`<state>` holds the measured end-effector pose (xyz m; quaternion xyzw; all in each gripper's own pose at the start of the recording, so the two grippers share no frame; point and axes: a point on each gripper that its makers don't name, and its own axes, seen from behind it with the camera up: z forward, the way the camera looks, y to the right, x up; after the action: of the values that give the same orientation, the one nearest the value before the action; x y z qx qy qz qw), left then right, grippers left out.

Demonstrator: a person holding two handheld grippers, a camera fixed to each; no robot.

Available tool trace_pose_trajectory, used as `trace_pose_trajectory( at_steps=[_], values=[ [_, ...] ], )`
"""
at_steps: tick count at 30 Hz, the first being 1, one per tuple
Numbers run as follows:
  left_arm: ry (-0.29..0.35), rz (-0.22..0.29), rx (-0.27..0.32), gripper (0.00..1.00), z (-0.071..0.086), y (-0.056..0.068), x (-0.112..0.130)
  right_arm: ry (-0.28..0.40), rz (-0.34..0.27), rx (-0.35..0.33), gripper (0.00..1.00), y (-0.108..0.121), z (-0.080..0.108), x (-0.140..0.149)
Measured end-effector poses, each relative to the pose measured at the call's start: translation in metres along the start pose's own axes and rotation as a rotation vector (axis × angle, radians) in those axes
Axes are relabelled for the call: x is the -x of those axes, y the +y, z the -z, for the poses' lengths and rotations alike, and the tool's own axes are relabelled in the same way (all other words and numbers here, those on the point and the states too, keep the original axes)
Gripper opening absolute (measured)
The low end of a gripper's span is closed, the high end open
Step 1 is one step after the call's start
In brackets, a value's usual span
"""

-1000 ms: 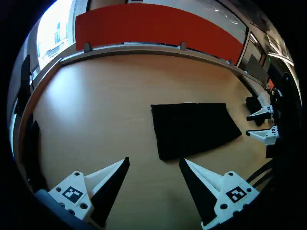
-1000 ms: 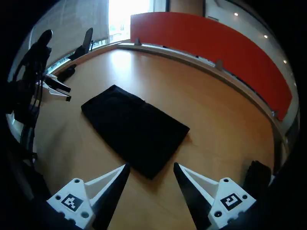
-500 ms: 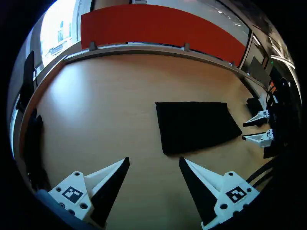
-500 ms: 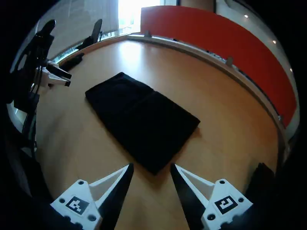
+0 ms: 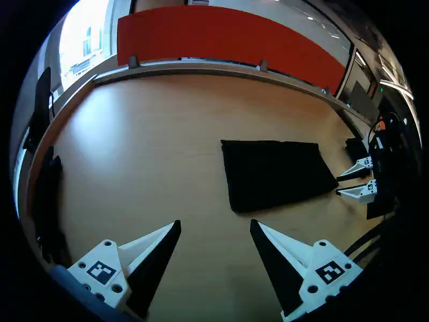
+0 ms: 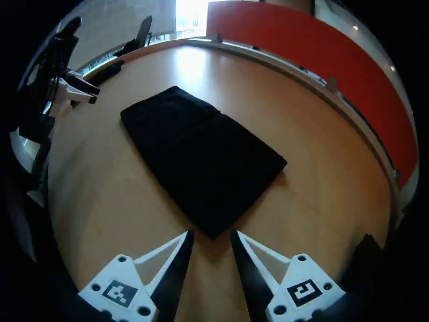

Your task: Fold towel

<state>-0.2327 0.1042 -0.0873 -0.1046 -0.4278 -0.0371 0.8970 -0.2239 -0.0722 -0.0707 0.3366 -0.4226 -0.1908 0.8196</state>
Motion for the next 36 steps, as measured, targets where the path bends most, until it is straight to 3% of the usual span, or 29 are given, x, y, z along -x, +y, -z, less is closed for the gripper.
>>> trace_pose_trajectory(
  at_steps=[4, 10, 16, 25, 36],
  values=[
    [-0.002, 0.001, -0.001, 0.96, 0.0, -0.001, 0.001, -0.003, -0.002, -0.006, 0.43, 0.0, -0.001, 0.0],
    [-0.004, 0.001, -0.003, 0.96, 0.0, -0.002, 0.002, -0.006, -0.01, -0.006, 0.21, 0.001, -0.003, -0.001],
    [-0.007, 0.002, -0.006, 0.96, 0.0, -0.004, 0.003, -0.005, -0.011, -0.006, 0.05, 0.001, -0.003, -0.002],
    [-0.009, 0.001, -0.007, 0.95, 0.0, -0.004, 0.003, 0.026, -0.009, 0.015, 0.04, 0.004, 0.005, -0.015],
    [-0.005, 0.007, -0.014, 0.96, 0.003, -0.009, 0.001, 0.108, 0.029, 0.065, 0.04, 0.013, 0.034, -0.058]
  ],
)
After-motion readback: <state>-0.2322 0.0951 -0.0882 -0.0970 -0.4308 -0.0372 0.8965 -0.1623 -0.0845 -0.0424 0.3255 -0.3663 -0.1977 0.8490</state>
